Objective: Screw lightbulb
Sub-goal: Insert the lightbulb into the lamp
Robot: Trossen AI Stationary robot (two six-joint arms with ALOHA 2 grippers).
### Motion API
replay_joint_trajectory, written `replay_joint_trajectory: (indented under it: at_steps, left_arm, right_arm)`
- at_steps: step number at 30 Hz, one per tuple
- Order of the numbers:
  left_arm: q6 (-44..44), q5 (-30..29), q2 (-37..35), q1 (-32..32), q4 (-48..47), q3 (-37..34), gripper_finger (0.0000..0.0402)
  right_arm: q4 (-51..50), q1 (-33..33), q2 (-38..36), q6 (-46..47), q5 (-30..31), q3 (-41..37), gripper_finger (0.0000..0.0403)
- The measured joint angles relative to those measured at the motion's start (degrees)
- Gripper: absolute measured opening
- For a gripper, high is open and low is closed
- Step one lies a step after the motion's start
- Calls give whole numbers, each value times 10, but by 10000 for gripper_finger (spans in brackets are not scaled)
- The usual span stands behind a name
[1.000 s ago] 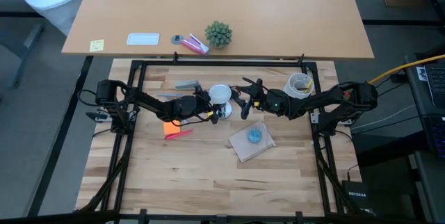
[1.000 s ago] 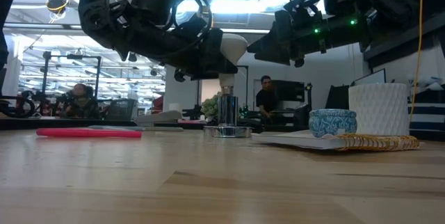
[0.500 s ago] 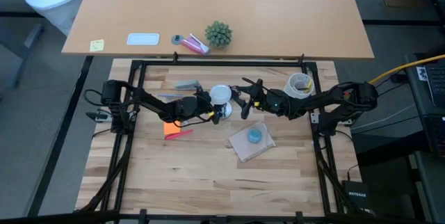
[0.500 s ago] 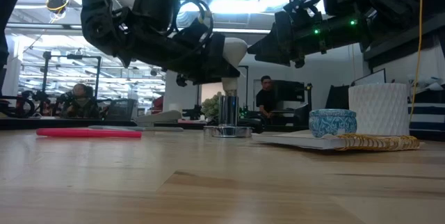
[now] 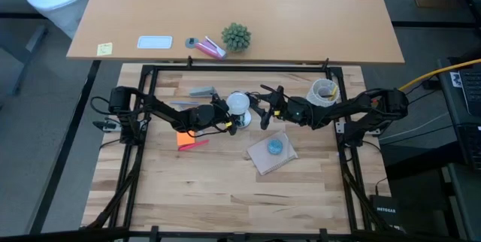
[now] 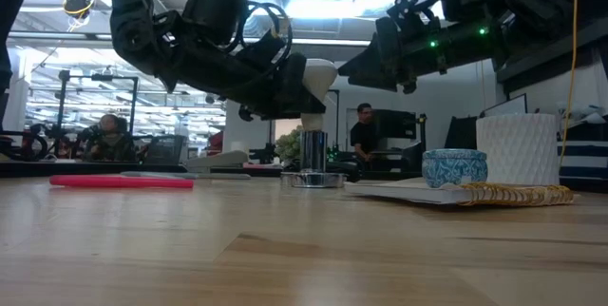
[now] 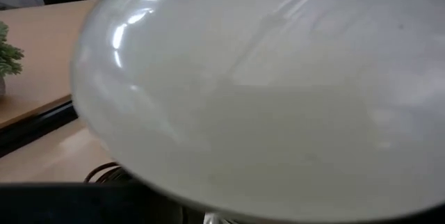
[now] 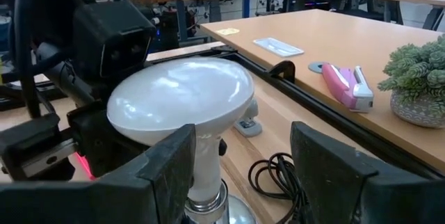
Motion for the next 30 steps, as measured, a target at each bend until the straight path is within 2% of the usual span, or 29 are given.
replay_joint_trajectory:
  at_steps: [13, 24, 30]
  left_arm:
    - [0, 0, 0, 0, -4, 0, 169]
    - [0, 0, 0, 0, -6, 0, 169]
    - [0, 0, 0, 0, -6, 0, 169]
  right_arm:
    - [19, 0, 0, -6, 0, 0, 236]
    - [103, 0, 0, -6, -15, 0, 236]
    - [92, 0, 9, -7, -32, 37, 236]
